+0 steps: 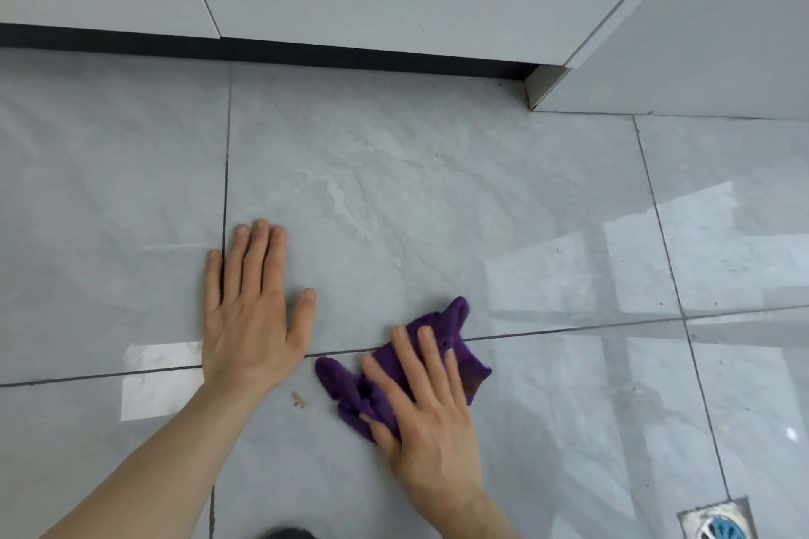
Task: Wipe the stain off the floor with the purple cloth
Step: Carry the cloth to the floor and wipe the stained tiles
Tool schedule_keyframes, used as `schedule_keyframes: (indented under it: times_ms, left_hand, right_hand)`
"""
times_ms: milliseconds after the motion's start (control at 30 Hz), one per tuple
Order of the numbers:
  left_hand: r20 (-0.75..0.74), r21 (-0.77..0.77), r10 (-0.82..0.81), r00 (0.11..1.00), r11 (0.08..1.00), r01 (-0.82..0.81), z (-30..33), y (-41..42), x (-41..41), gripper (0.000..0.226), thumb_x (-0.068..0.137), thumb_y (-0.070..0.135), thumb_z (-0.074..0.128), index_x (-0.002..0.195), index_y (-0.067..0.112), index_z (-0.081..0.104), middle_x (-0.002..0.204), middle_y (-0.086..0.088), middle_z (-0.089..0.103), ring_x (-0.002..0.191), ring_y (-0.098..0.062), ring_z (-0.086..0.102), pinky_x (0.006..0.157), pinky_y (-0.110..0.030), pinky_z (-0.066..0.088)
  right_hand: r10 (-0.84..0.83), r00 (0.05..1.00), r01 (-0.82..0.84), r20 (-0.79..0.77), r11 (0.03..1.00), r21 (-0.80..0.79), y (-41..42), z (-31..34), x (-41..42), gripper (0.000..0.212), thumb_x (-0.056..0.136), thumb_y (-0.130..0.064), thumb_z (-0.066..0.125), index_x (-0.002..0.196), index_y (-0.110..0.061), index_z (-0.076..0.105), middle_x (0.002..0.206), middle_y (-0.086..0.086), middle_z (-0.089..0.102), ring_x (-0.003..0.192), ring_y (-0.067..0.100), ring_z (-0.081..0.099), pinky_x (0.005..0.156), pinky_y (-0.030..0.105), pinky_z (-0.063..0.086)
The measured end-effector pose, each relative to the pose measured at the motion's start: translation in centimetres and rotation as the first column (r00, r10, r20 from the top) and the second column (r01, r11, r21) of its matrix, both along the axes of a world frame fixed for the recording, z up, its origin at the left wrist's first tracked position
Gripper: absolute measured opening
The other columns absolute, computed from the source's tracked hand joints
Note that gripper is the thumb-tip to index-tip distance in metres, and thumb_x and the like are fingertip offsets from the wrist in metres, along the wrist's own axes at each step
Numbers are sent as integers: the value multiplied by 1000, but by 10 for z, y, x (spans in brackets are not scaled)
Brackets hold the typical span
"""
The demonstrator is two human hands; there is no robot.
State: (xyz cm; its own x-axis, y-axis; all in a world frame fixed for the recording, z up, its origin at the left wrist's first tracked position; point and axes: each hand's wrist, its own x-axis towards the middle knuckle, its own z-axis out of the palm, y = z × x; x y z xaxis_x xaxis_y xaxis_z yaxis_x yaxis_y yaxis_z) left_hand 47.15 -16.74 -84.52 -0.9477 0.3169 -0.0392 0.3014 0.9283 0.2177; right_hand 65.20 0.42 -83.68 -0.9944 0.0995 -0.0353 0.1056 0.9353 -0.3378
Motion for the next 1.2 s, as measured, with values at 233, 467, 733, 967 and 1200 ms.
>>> schedule_keyframes:
  times_ms: [233,467,733,967,1200]
  left_hand:
    - [50,150,-53,997,988,45,13,-8,2,70,100,41,27,164,14,18,174,-5,14,162,-20,4,131,-47,0]
    - [40,142,19,999,990,-24,8,-57,30,64,104,37,24,163,13,21,173,-3,19,161,-15,6,131,-44,2]
    - [73,121,32,997,992,-40,6,-62,35,63,106,39,20,164,14,18,174,-1,14,161,-13,2,131,-46,5]
    - [75,119,41,996,992,-50,5,-62,36,64,106,41,17,163,14,20,173,0,17,161,-13,4,131,-46,5]
    - [77,130,22,997,991,-32,6,-62,35,67,106,46,10,164,13,19,173,-2,16,161,-16,7,131,-48,8]
  right_hand:
    - [-231,973,230,0,966,-115,10,12,-13,44,103,-40,53,145,-30,54,166,0,35,160,28,14,124,59,25]
    - [-258,965,232,-49,926,-297,-15,60,-46,36,86,-34,62,121,-33,65,105,-11,59,83,16,62,66,39,56]
    - [187,842,-61,506,965,-255,-17,96,-69,42,67,-54,76,85,-33,44,91,-15,54,79,10,55,65,27,47]
    - [288,897,-153,336,914,-374,-44,72,-53,83,68,-27,86,139,-39,44,157,-12,13,146,14,24,90,24,52]
    - [12,996,-7,85,998,-62,-87,26,-24,95,91,-75,51,159,-11,33,169,13,26,160,32,12,126,63,11]
